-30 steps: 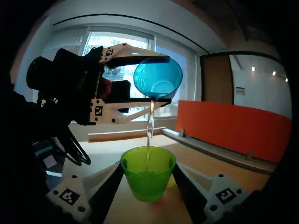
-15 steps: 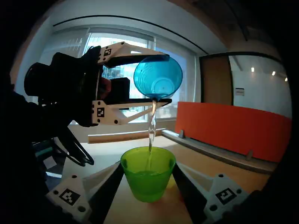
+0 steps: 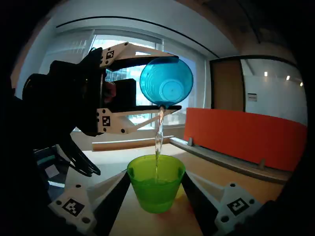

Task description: Pour water

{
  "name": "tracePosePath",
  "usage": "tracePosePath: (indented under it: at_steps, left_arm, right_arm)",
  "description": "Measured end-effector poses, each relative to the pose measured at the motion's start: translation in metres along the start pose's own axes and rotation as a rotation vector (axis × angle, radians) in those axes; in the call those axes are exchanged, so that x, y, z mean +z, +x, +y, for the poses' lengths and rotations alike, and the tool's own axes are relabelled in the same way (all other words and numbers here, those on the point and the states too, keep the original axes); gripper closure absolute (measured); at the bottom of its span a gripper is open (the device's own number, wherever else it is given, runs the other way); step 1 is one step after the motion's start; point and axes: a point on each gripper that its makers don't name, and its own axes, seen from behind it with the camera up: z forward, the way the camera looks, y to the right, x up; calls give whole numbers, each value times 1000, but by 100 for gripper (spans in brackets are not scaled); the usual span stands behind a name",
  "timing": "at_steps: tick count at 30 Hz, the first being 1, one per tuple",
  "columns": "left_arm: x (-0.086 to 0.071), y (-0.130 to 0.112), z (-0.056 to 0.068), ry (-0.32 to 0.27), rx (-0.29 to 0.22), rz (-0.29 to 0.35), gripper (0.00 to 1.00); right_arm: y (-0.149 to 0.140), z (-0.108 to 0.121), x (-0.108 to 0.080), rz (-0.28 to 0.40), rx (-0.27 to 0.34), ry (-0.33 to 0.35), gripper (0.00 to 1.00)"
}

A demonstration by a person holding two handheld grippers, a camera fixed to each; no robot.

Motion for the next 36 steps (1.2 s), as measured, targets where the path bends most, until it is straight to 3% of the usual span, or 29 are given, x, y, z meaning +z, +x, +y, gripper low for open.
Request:
tracePosePath:
  at_steps: [14,24,30,36]
  left_arm:
    - [-3,5,1,14,71,2,13]
    - [-5,10,1,17,95,8,13]
    - [-4,10,1,16,94,6,13]
    - [-2,6,-3,13,54,6,13]
  right_arm:
    - [3,0,2,4,-4,-1,11]
    - [2,0,1,2,-7,-4,11]
    - [2,2,0,2,-7,-8,11]
    - [3,2,-1,4,-7,-9,11]
